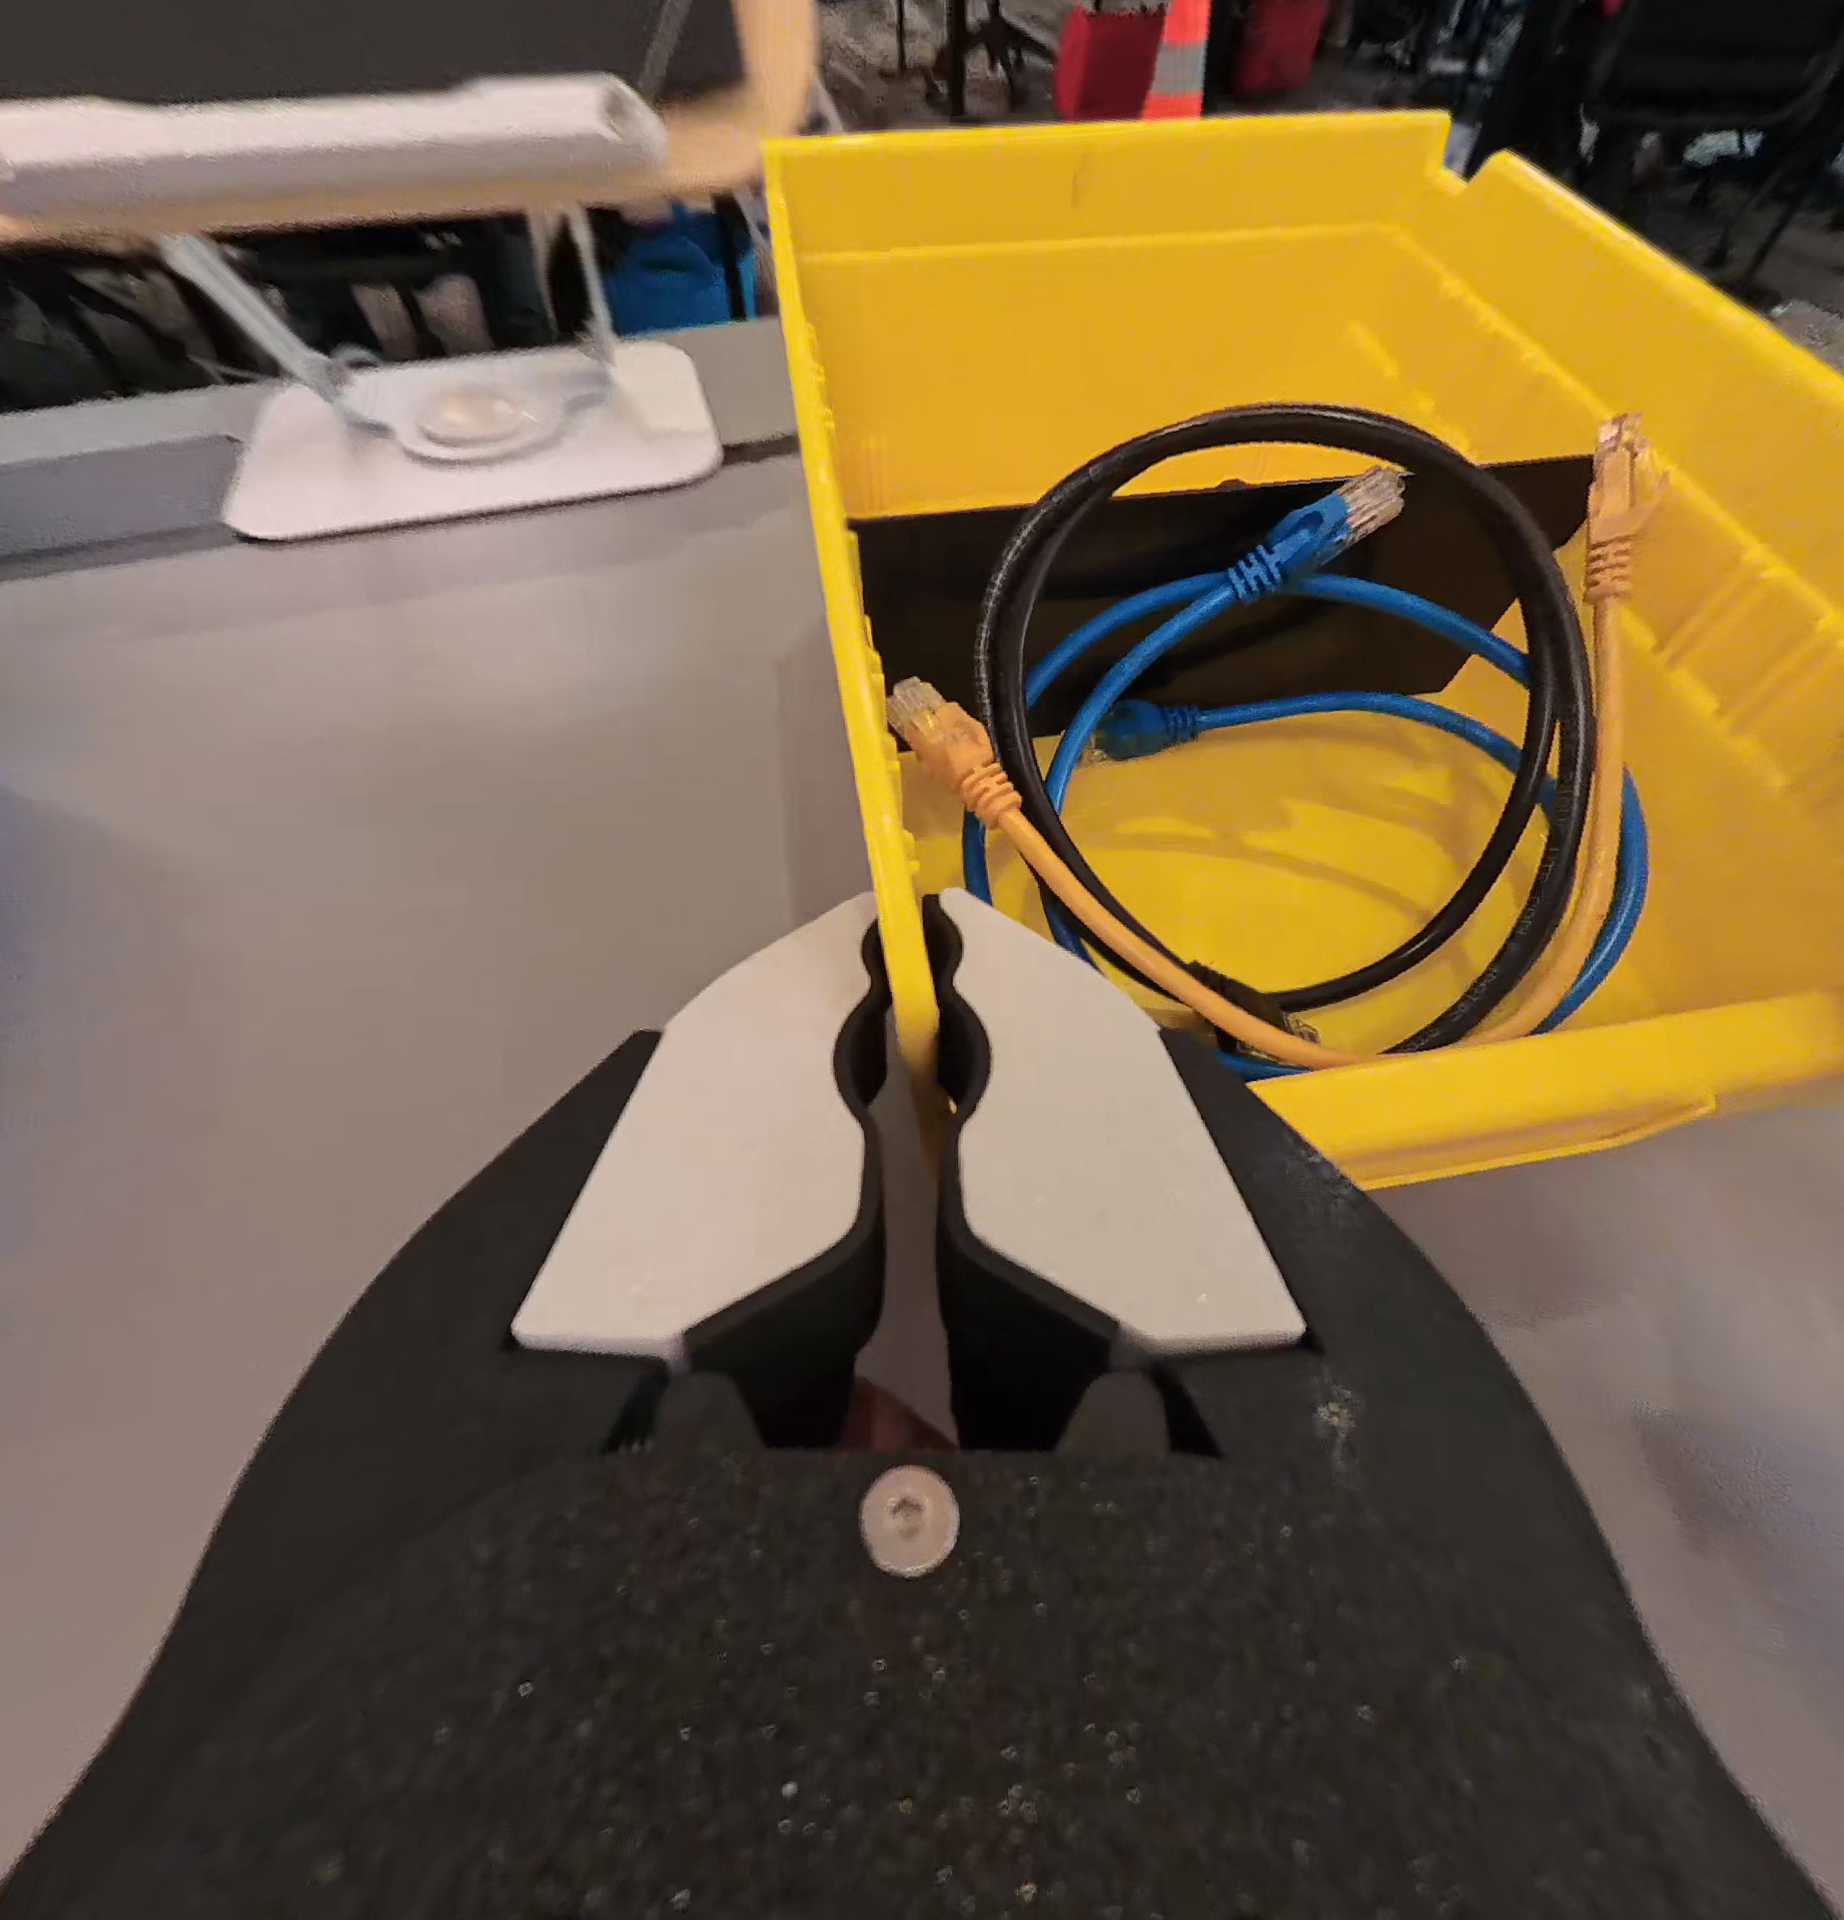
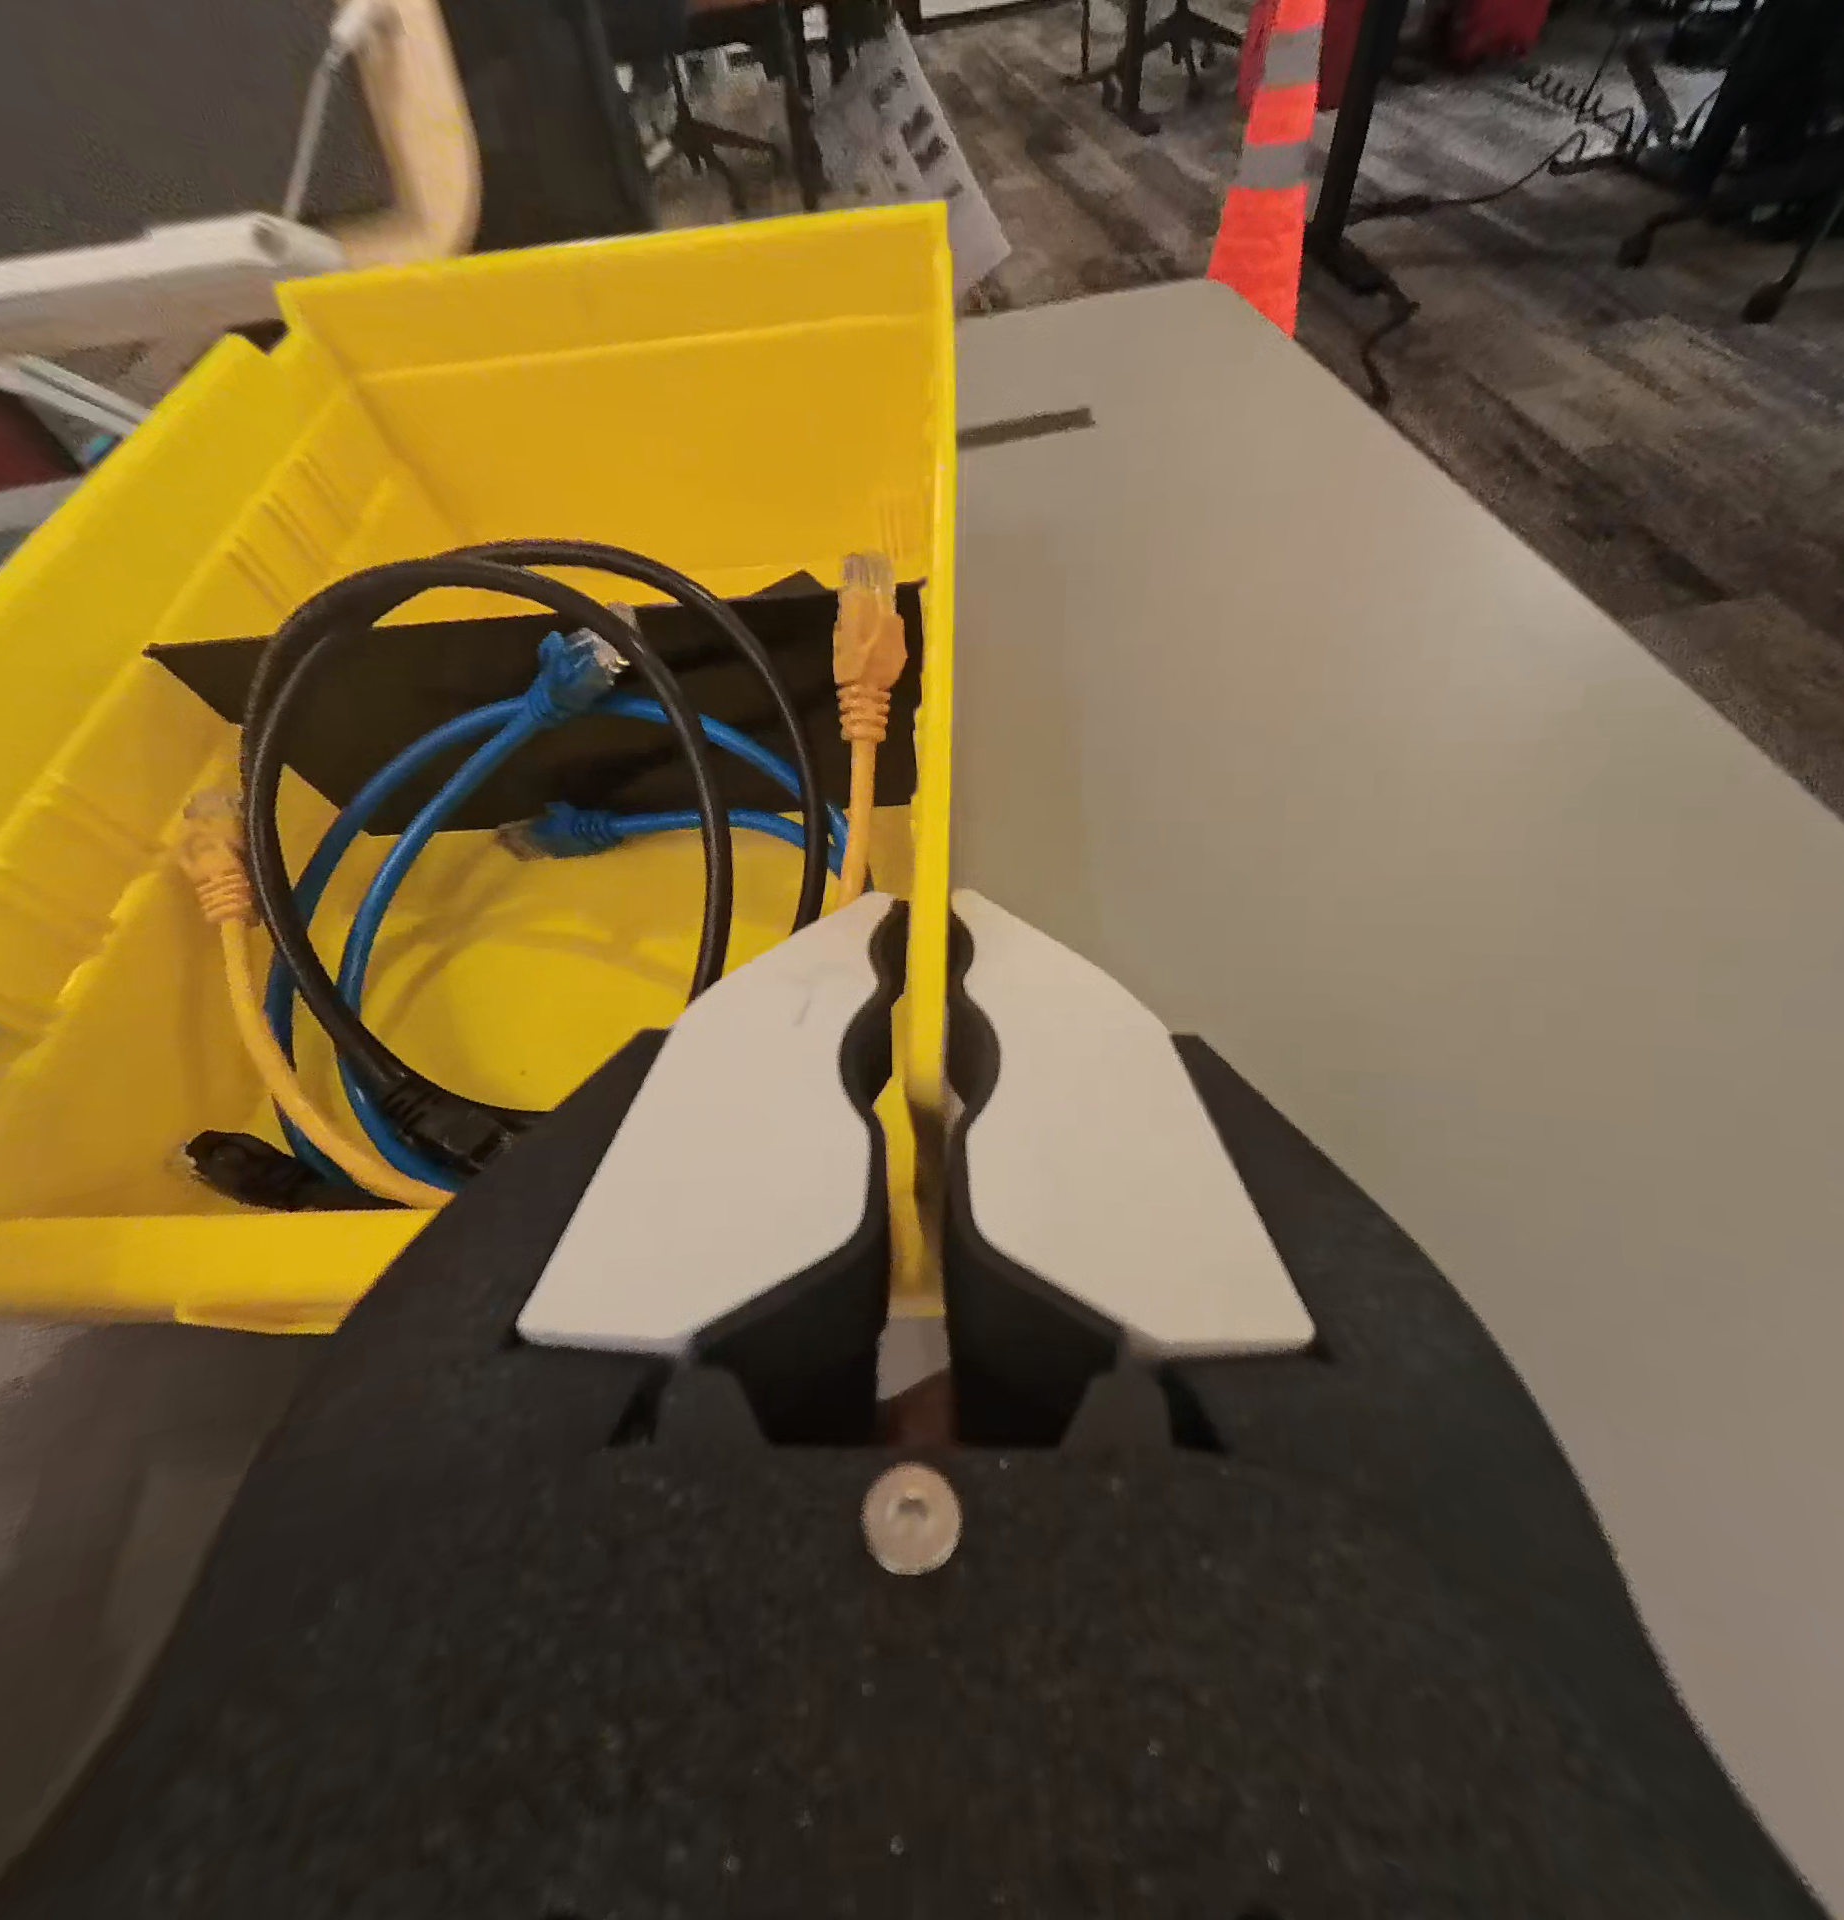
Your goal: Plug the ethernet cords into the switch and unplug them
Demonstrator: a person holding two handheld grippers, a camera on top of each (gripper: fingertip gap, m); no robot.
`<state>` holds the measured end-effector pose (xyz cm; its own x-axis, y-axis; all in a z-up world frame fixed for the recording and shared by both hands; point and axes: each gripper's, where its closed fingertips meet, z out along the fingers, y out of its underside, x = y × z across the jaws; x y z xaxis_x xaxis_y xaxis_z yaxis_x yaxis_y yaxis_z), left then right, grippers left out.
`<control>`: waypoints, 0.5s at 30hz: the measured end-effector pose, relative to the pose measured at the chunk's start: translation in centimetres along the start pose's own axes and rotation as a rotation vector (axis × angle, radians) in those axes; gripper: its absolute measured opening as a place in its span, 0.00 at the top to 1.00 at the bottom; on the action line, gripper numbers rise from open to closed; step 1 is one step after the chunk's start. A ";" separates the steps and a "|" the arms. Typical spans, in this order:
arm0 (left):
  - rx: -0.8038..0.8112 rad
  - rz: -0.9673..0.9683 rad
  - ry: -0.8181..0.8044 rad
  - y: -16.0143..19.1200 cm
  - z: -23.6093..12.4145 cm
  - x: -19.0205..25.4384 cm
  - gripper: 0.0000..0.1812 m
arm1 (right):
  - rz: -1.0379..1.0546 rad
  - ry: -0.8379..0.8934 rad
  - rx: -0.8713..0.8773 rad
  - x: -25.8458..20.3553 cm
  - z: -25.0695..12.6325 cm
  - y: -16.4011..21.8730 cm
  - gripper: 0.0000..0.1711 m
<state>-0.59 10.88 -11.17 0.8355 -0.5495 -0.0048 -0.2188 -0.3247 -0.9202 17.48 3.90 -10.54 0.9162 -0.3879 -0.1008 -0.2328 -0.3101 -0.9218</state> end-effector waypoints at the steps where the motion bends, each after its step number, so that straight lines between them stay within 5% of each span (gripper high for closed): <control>1: 0.020 0.006 -0.018 -0.4 -0.9 -1.3 0.98 | -0.013 -0.019 0.024 -1.5 -0.4 -0.4 0.97; 9: -0.050 -0.020 -0.186 2.4 -6.5 -14.4 0.98 | -0.136 -0.181 -0.070 -15.7 -0.1 2.5 0.97; 15: -0.068 -0.113 -0.138 4.5 -6.5 -17.7 0.97 | -0.196 -0.241 -0.064 -19.0 0.4 3.9 0.95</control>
<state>-19.64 14.17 -12.73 0.9170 -0.3970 0.0391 -0.1493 -0.4326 -0.8891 -0.75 10.40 -12.31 0.9948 -0.1004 -0.0162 -0.0568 -0.4158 -0.9077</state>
